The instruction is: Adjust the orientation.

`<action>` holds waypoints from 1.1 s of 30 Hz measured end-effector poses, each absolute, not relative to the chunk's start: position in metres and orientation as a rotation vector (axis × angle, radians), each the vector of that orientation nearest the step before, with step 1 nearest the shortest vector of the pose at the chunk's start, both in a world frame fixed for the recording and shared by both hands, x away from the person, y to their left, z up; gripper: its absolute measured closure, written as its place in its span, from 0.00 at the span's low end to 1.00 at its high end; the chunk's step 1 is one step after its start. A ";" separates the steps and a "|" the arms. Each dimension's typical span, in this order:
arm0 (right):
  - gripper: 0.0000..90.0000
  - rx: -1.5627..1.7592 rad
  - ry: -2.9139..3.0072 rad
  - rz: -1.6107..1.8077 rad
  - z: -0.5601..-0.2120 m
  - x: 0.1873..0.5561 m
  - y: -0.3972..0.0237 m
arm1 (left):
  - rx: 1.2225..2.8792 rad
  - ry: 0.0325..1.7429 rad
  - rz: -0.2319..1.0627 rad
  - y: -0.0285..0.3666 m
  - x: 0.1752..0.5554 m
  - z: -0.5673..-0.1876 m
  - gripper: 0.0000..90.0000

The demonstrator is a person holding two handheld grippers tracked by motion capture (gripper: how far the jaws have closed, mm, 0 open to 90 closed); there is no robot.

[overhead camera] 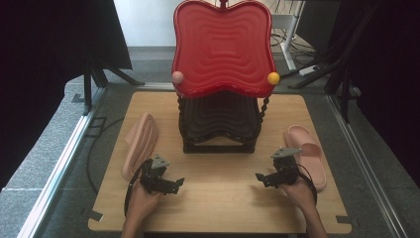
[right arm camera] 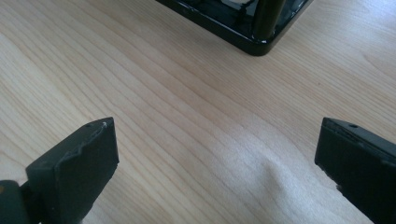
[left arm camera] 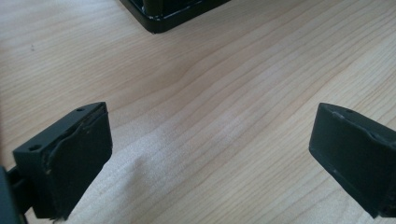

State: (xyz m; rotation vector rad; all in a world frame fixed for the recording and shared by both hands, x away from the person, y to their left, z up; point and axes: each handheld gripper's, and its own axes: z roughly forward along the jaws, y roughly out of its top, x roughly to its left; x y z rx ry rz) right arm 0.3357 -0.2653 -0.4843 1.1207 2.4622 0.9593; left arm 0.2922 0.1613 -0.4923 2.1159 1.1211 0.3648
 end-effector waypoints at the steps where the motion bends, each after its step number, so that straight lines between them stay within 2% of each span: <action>1: 0.00 1.123 2.458 0.956 -0.484 0.335 -0.266 | 2.118 1.120 0.364 0.161 0.292 -0.492 0.00; 17: 0.01 1.131 2.455 0.954 -0.481 0.334 -0.271 | 2.103 1.134 0.400 0.169 0.292 -0.484 0.00; 25: 0.02 1.117 2.465 0.939 -0.481 0.334 -0.271 | 2.058 1.134 0.479 0.184 0.281 -0.455 0.00; 33: 0.02 1.110 2.467 0.952 -0.478 0.332 -0.270 | 1.995 1.206 0.541 0.209 0.271 -0.436 0.02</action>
